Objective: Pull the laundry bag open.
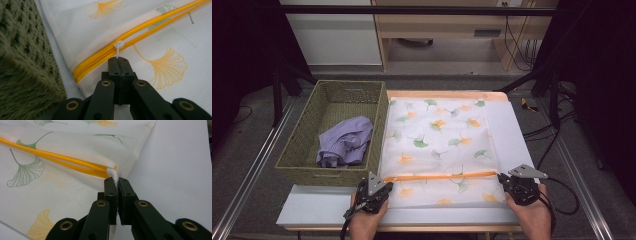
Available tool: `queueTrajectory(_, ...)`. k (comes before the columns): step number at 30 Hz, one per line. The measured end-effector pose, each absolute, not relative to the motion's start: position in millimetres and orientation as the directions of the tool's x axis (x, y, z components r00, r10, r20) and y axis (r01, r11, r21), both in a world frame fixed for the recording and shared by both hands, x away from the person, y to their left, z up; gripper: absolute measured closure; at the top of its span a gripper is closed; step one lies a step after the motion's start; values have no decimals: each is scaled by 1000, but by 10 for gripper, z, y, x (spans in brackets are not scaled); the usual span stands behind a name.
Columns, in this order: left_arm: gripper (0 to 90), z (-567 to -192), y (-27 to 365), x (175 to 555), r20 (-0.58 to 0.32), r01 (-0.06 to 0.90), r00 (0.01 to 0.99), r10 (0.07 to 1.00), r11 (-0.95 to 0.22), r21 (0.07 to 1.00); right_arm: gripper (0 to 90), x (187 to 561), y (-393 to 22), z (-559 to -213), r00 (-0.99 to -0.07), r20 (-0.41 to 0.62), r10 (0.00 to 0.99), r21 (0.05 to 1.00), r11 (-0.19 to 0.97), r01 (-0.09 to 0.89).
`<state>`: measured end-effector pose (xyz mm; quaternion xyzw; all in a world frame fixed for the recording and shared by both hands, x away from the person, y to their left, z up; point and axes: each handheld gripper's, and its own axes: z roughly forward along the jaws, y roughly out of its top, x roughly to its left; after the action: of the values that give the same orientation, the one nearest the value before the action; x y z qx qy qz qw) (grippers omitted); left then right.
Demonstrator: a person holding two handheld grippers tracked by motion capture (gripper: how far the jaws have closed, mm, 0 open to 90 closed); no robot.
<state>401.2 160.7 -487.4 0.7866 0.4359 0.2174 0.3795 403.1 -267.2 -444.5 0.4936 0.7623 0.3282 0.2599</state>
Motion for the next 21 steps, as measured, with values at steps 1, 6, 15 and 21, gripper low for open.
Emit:
queueTrajectory(1, 900, -4873, 1617, 4007, 18, 521, 526, 850, -339, 783, 869, 4031, -2672, -4445, -378, -72, 923, 757, 297, 582)
queueTrajectory(6, 900, -4872, 1666, 3993, 12, 525, 513, 859, -324, 787, 869, 4034, -2674, -4458, -376, -77, 923, 755, 301, 583)
queueTrajectory(15, 900, -4869, 1731, 3969, 9, 529, 500, 866, -314, 789, 869, 4035, -2674, -4463, -372, -79, 925, 753, 300, 586)
queueTrajectory(21, 900, -4877, 1779, 3960, 0, 534, 492, 871, -302, 790, 869, 4036, -2673, -4467, -370, -75, 926, 752, 296, 588)
